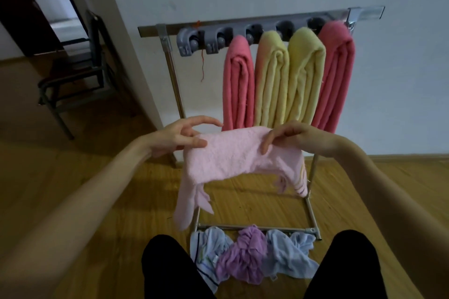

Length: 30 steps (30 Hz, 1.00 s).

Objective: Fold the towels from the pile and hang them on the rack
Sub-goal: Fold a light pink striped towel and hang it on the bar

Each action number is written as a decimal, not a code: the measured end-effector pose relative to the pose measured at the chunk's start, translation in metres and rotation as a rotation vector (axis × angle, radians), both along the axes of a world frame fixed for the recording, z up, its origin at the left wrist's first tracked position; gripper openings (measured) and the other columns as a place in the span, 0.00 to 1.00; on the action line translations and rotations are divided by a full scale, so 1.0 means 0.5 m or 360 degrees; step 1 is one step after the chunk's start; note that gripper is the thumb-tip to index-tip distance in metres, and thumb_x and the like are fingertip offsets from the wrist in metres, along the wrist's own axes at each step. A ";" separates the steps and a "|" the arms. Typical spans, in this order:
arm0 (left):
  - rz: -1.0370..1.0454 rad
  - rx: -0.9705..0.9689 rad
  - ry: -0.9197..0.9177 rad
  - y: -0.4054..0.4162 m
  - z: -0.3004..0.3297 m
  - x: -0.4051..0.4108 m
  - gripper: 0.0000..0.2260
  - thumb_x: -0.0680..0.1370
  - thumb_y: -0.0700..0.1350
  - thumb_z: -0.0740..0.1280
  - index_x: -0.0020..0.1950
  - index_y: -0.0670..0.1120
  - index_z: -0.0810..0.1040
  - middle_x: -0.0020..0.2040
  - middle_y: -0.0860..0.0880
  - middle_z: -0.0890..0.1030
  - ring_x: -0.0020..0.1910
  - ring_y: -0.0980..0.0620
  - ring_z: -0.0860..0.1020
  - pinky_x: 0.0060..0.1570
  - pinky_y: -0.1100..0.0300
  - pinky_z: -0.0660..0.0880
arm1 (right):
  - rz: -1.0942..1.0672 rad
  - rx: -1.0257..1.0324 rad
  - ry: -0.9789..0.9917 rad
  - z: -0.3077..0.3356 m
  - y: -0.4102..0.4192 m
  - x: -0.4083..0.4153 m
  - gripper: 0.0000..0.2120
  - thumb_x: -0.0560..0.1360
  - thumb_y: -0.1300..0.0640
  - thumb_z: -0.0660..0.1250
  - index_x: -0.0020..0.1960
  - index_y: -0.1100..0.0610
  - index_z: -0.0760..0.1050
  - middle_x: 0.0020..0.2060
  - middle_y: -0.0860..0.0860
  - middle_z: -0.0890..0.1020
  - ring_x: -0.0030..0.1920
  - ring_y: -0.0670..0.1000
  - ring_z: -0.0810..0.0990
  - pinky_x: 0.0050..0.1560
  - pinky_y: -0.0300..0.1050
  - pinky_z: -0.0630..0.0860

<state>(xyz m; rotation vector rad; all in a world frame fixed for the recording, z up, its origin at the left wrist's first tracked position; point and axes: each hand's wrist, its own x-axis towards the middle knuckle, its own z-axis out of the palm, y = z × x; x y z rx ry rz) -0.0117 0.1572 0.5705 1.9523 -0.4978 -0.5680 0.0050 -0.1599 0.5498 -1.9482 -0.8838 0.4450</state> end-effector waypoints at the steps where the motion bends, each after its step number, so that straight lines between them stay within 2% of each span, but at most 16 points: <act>1: -0.0053 0.0021 -0.0024 -0.002 0.013 -0.001 0.21 0.74 0.41 0.66 0.67 0.49 0.71 0.48 0.58 0.82 0.51 0.56 0.80 0.45 0.64 0.77 | 0.0027 -0.0037 0.0002 0.006 0.001 0.000 0.15 0.77 0.74 0.56 0.51 0.65 0.81 0.53 0.56 0.83 0.59 0.48 0.78 0.63 0.37 0.71; 3: -0.0145 0.0132 -0.0070 -0.007 0.036 -0.002 0.17 0.74 0.43 0.66 0.63 0.51 0.76 0.50 0.62 0.80 0.51 0.62 0.78 0.48 0.67 0.76 | 0.0103 -0.0082 -0.0021 0.018 0.005 0.002 0.17 0.76 0.75 0.57 0.51 0.62 0.82 0.53 0.55 0.83 0.60 0.52 0.79 0.65 0.44 0.72; 6: -0.0291 0.0341 -0.0085 -0.011 0.061 -0.003 0.09 0.74 0.46 0.70 0.53 0.54 0.84 0.52 0.59 0.80 0.53 0.61 0.77 0.52 0.67 0.74 | 0.0172 -0.0159 -0.0085 0.031 0.010 0.010 0.18 0.74 0.75 0.59 0.51 0.60 0.83 0.53 0.56 0.83 0.57 0.56 0.79 0.63 0.55 0.73; 8: -0.0404 0.0447 -0.0069 -0.017 0.073 -0.001 0.09 0.72 0.46 0.70 0.51 0.52 0.84 0.51 0.60 0.81 0.54 0.60 0.77 0.51 0.66 0.74 | 0.0174 -0.0249 -0.0102 0.040 0.014 0.015 0.21 0.72 0.75 0.59 0.51 0.57 0.83 0.52 0.55 0.83 0.57 0.57 0.79 0.63 0.58 0.72; 11: -0.0537 0.0638 -0.0080 -0.022 0.087 0.007 0.12 0.73 0.45 0.71 0.56 0.49 0.83 0.55 0.59 0.80 0.58 0.58 0.76 0.54 0.63 0.75 | 0.0227 -0.0378 -0.0147 0.055 0.028 0.015 0.24 0.67 0.76 0.59 0.51 0.57 0.83 0.51 0.51 0.84 0.58 0.52 0.79 0.64 0.54 0.71; 13: -0.0575 0.0790 -0.0105 -0.020 0.095 0.017 0.13 0.75 0.43 0.70 0.59 0.50 0.82 0.58 0.59 0.80 0.61 0.60 0.75 0.59 0.65 0.73 | 0.0305 -0.0431 -0.0197 0.065 0.042 0.012 0.25 0.66 0.76 0.59 0.53 0.56 0.83 0.53 0.50 0.83 0.59 0.50 0.79 0.65 0.53 0.70; 15: -0.0593 0.0900 -0.0121 -0.013 0.106 0.024 0.15 0.76 0.44 0.70 0.62 0.53 0.80 0.60 0.62 0.78 0.62 0.62 0.74 0.60 0.68 0.71 | 0.0401 -0.0444 -0.0241 0.076 0.056 0.009 0.27 0.66 0.76 0.58 0.57 0.55 0.81 0.57 0.48 0.82 0.61 0.49 0.77 0.66 0.53 0.70; 17: -0.0572 0.0998 -0.0163 -0.001 0.118 0.030 0.16 0.76 0.46 0.70 0.63 0.55 0.78 0.62 0.61 0.76 0.62 0.61 0.73 0.61 0.63 0.73 | 0.0447 -0.0442 -0.0249 0.091 0.069 0.010 0.29 0.66 0.76 0.58 0.60 0.54 0.79 0.60 0.46 0.80 0.64 0.45 0.75 0.68 0.48 0.69; 20: -0.0494 0.1178 -0.0297 0.012 0.139 0.036 0.21 0.75 0.44 0.70 0.66 0.57 0.75 0.65 0.60 0.73 0.63 0.59 0.71 0.62 0.61 0.72 | 0.0396 -0.0530 -0.0341 0.114 0.097 0.024 0.30 0.65 0.76 0.57 0.61 0.56 0.79 0.61 0.46 0.79 0.64 0.42 0.74 0.68 0.41 0.68; 24: -0.0160 0.1357 -0.0719 0.026 0.145 0.046 0.25 0.73 0.44 0.71 0.68 0.58 0.71 0.63 0.54 0.72 0.58 0.55 0.72 0.54 0.63 0.72 | 0.0040 -0.0752 -0.0805 0.131 0.152 0.050 0.28 0.67 0.73 0.56 0.60 0.52 0.79 0.59 0.48 0.79 0.58 0.49 0.77 0.60 0.44 0.74; 27: 0.0236 0.1265 -0.1046 0.054 0.151 0.056 0.26 0.73 0.44 0.71 0.69 0.57 0.70 0.62 0.50 0.74 0.56 0.52 0.74 0.54 0.56 0.75 | -0.0191 -0.0591 -0.1068 0.143 0.192 0.060 0.26 0.69 0.71 0.58 0.63 0.54 0.76 0.56 0.51 0.78 0.50 0.50 0.77 0.47 0.39 0.76; 30: 0.0442 0.1085 -0.1220 0.078 0.176 0.075 0.26 0.72 0.45 0.72 0.69 0.56 0.71 0.63 0.48 0.76 0.58 0.49 0.75 0.58 0.49 0.74 | -0.0450 -0.0323 -0.1252 0.157 0.235 0.068 0.28 0.69 0.69 0.59 0.67 0.53 0.72 0.49 0.50 0.73 0.45 0.51 0.74 0.40 0.45 0.75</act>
